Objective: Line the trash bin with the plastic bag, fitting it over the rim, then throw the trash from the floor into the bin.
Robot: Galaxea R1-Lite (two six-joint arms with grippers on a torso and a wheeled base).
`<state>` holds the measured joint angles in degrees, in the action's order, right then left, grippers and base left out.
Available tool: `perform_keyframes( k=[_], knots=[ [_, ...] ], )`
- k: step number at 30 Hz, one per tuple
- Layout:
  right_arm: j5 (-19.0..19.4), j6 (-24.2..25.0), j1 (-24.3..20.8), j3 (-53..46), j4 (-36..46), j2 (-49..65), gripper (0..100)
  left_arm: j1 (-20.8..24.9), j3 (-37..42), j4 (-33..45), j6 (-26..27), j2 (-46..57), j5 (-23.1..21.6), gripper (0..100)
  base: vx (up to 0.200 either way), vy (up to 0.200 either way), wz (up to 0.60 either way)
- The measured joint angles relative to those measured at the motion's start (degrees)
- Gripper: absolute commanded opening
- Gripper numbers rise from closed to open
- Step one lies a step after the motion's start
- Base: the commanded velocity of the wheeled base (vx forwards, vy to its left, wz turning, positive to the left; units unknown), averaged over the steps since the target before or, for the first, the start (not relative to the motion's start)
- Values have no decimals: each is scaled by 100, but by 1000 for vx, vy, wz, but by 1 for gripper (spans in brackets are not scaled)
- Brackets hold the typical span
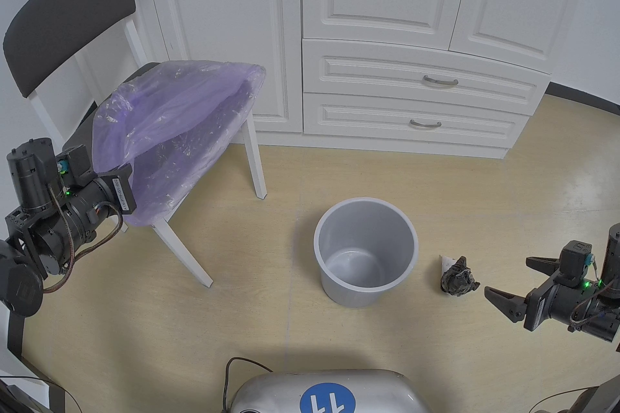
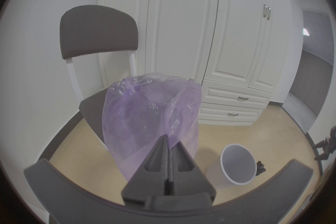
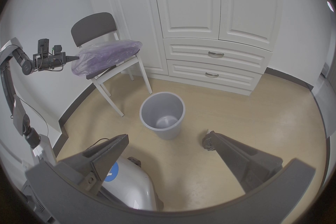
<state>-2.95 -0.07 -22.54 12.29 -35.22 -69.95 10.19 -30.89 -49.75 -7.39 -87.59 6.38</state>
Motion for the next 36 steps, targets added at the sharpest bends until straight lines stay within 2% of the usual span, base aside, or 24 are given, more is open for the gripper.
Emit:
perform_keyframes(
  k=[7, 14, 18, 23, 28, 36],
  knots=[
    [-11, -46, -41, -5, 7, 160, 100, 11, 199, -307, -137, 94, -44, 0, 0, 0, 0],
    [-22, -52, -44, -16, 27, 324, 100, -101, 488, -349, -57, 151, -529, 0, 0, 0, 0],
    [-22, -50, -46, -16, 29, 385, 100, -55, 330, -356, -87, 179, -572, 0, 0, 0, 0],
    [-9, -24, -80, -13, 30, 422, 100, 268, 239, -351, -255, 254, -562, 0, 0, 0, 0],
    [-20, 127, -312, 59, 9, 356, 100, 680, 251, -349, -438, 352, -591, 0, 0, 0, 0],
    [-375, 265, -678, 551, -96, -334, 100, 1442, 135, -168, -435, 747, -684, 0, 0, 0, 0]
  ],
)
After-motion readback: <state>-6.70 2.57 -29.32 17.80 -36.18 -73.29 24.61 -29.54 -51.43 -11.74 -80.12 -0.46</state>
